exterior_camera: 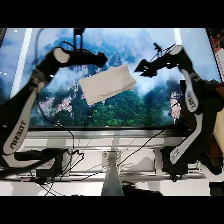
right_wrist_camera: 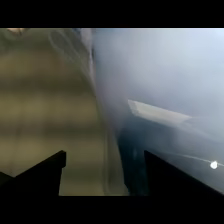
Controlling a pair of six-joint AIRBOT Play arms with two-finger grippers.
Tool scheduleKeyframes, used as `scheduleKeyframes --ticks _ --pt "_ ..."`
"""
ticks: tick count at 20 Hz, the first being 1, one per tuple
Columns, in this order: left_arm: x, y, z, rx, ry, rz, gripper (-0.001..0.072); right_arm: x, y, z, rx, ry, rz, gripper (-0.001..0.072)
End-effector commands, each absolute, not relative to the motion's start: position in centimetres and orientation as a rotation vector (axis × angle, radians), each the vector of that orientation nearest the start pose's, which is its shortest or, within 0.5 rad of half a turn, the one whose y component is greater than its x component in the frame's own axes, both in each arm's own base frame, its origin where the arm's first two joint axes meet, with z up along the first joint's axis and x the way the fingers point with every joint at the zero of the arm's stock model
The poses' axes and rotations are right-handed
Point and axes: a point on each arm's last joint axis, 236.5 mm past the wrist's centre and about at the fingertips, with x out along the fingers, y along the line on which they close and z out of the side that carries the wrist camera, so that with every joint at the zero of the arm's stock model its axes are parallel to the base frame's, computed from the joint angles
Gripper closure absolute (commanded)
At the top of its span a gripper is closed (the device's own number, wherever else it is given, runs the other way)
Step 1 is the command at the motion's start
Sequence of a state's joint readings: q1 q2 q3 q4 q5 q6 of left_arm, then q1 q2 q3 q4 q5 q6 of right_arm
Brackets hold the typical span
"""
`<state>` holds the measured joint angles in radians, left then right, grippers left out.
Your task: Fold the clothes and pants, and hang the long-sleeved shirts on hangers.
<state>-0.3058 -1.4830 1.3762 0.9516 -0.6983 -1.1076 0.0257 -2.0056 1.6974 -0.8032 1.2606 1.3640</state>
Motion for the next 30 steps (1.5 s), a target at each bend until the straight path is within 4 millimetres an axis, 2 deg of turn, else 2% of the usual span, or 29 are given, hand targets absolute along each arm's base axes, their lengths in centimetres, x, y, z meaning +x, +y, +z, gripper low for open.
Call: scheduleKeyframes --ticks 1,3,4,5,7,8,10,13,15,17,19,21,23,25,28,30 --pt "47.1 -16.8 8.7 0.031 0.836 -0.571 -0.0005 46.6 23.9 -10.2 0.564 1.493 0.661 0.0142" --pt "46.3 -13.6 9.8 0.01 0.859 -0.536 -0.0005 44.9 26.9 -10.9 0.518 1.524 0.705 0.0144" --pt "45.9 -12.2 10.2 0.0 0.87 -0.518 -0.0006 44.1 28.2 -11.0 0.494 1.534 0.727 0.0167" --pt "45.5 -10.9 10.6 -0.01 0.88 -0.501 -0.0005 43.5 29.4 -11.0 0.471 1.536 0.75 0.0234" --pt "44.9 -8.3 11.2 -0.03 0.895 -0.465 -0.0005 42.7 31.2 -10.2 0.433 1.53 0.792 0.062" --pt "44.5 -7.2 11.5 -0.04 0.9 -0.447 -0.0005 43.0 31.6 -9.4 0.423 1.51 0.805 0.0675" --pt "44.2 -5.1 12.1 -0.057 0.898 -0.409 -0.0005 43.9 31.7 -6.5 0.406 1.448 0.824 0.0701" --pt "44.4 -3.0 12.2 -0.078 0.892 -0.364 -0.0004 45.9 29.2 -0.8 0.304 1.317 0.753 0.0701" --pt "44.5 -2.5 12.1 -0.084 0.894 -0.354 -0.0005 47.1 25.6 3.9 0.198 1.211 0.65 0.0701" --pt "44.5 -2.4 12.0 -0.085 0.894 -0.353 -0.0004 47.3 21.1 9.2 0.112 1.114 0.529 0.0702" --pt "44.5 -2.4 12.0 -0.085 0.894 -0.353 -0.0005 46.6 15.1 14.5 0.057 1.026 0.362 0.0701" --pt "44.5 -2.4 12.0 -0.085 0.894 -0.353 -0.0004 44.5 8.3 19.4 0.043 0.96 0.174 0.0702" --pt "44.5 -2.4 12.0 -0.085 0.894 -0.353 -0.0004 40.9 1.9 23.3 0.053 0.92 -0.001 0.0702" --pt "44.5 -2.4 12.0 -0.085 0.894 -0.353 -0.0004 35.8 -4.4 27.3 0.122 0.858 -0.205 0.0702" --pt "44.5 -2.4 12.0 -0.085 0.894 -0.353 -0.0004 27.9 -12.0 32.7 0.165 0.702 -0.492 0.0702" --pt "44.5 -2.4 12.0 -0.085 0.894 -0.353 -0.0005 22.1 -16.1 36.1 0.169 0.576 -0.701 0.0702"
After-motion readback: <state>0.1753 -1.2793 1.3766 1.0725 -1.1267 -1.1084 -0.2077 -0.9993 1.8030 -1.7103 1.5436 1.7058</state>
